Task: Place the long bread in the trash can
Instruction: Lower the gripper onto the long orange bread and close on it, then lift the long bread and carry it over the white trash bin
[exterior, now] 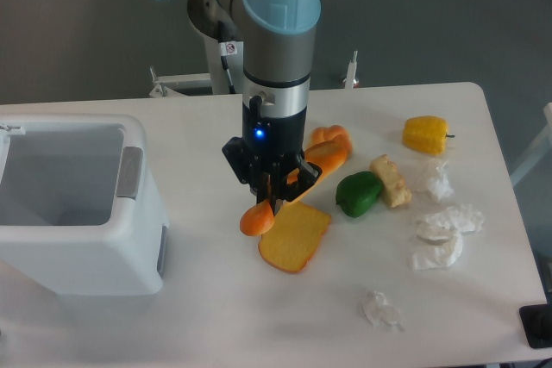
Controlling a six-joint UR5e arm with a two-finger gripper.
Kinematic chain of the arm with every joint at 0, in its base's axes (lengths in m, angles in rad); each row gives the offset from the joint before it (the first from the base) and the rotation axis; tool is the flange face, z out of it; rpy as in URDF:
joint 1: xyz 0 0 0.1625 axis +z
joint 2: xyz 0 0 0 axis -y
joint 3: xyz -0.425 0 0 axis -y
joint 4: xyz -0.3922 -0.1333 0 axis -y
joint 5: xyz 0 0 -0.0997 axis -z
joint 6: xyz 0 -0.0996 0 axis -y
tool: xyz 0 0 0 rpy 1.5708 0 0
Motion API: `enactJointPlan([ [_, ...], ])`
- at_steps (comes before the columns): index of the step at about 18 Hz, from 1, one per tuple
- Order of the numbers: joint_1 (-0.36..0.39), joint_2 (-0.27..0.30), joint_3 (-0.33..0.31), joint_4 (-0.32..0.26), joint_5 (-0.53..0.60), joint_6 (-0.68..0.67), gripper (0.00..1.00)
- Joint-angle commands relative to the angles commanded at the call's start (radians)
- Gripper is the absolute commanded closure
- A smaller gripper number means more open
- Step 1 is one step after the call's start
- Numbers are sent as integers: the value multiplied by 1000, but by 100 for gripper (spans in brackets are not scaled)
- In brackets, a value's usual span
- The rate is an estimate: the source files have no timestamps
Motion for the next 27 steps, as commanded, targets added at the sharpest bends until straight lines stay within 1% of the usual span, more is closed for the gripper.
enactJointPlan([
  [2, -5, 0, -6, 0, 0, -3, 79],
  [7, 5, 0, 25, 0, -15, -20, 79],
  [9, 32, 2, 28, 0, -66, -21, 79],
  [11, 58, 2, 49, 0, -132, -34, 79],
  [13, 71, 0, 75, 2, -178, -98, 79],
  [14, 72, -3, 92, 3, -184, -116, 79],
  [17, 72, -11, 117, 23, -199, -149, 79],
  [19, 83, -12, 120, 46, -236, -185, 79],
  [22, 110, -2, 121, 57, -346, -224, 79],
  [24, 110, 11, 124, 61, -365, -224, 79],
  [27, 100, 37, 124, 84, -385, -224, 79],
])
